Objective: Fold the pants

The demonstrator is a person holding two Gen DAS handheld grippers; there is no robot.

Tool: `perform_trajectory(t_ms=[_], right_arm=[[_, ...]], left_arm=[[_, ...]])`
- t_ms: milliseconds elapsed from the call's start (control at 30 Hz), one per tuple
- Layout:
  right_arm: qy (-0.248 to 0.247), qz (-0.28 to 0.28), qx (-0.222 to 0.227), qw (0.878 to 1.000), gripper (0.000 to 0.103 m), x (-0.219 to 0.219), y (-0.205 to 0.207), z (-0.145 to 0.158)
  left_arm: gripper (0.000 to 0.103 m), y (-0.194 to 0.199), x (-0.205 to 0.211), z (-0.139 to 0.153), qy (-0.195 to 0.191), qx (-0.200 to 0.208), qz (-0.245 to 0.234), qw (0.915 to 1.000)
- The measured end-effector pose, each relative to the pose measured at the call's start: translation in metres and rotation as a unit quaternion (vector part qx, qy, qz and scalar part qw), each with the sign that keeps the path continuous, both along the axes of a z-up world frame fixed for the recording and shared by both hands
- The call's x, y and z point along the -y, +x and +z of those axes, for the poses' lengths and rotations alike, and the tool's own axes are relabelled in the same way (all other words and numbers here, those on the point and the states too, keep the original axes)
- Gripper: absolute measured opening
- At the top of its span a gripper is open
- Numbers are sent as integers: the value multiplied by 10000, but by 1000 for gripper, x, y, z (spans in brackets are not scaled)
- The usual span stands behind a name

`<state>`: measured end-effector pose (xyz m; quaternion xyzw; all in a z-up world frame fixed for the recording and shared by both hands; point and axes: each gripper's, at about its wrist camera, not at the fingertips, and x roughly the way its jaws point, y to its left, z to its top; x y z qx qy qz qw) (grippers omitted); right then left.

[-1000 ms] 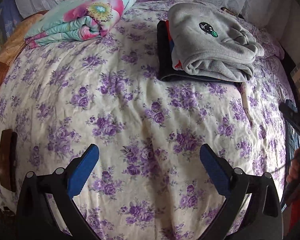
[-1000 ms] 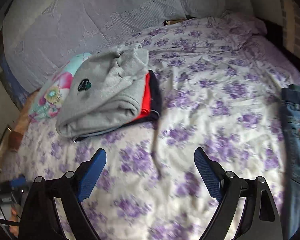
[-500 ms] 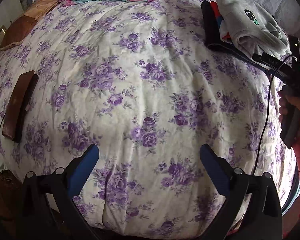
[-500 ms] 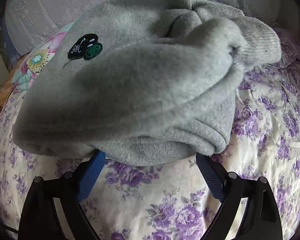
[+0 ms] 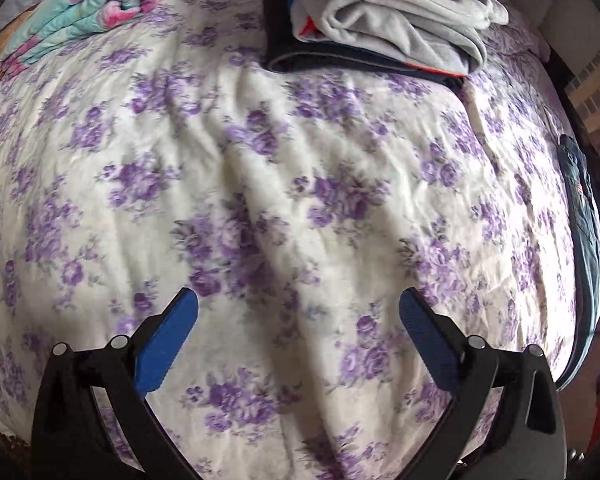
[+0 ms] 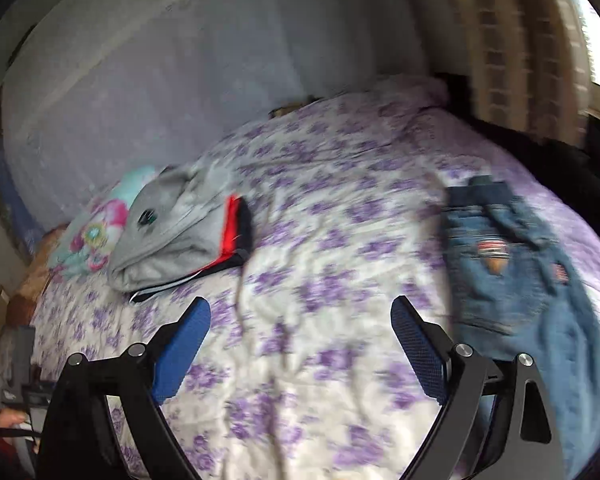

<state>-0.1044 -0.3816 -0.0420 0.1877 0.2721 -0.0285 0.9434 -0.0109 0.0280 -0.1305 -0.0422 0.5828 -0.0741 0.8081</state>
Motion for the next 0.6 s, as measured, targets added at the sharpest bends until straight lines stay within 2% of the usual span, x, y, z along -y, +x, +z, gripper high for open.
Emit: perform_trajectory(t_ms=[67,100,167,267,333,367,400,433,500,600], right_arm=[[-167,-824,28,9965,93,47,-46,20],[-481,-1066,-22,9931,93,61,-66,28],[-1460,-1372,-293,9793,96,64,-100,31],[-2529,-1113,-824,9575,99,35,-116,-1],[-2985,-665,-1276,9435,99,1,-92,-37],[-3134,-428,-1335,9392,99,-18,-76,-49],[-3101,-188,-1207,9428,99,-37,-57,-56],[-2868,79,-993,9528,99,-58,-38,-55],[-2024,688,-591,9751,99,-85,6,-46],[-963,1212,-408,9871,99,-116,71,-21]], left_arm=[[98,5,15,-8,-198,-43,-166,9997],[98,7,22,-12,-287,-48,-245,9993],[98,12,38,-18,-376,-14,-372,9986],[98,16,59,-20,-148,101,-475,9987],[98,18,64,-15,-71,189,-560,9982],[98,18,65,-10,-55,259,-571,9980],[98,20,63,-4,-39,329,-553,9979],[98,22,59,3,0,425,-473,9980],[98,27,45,19,55,600,-204,9980],[98,36,18,53,-74,867,309,9957]])
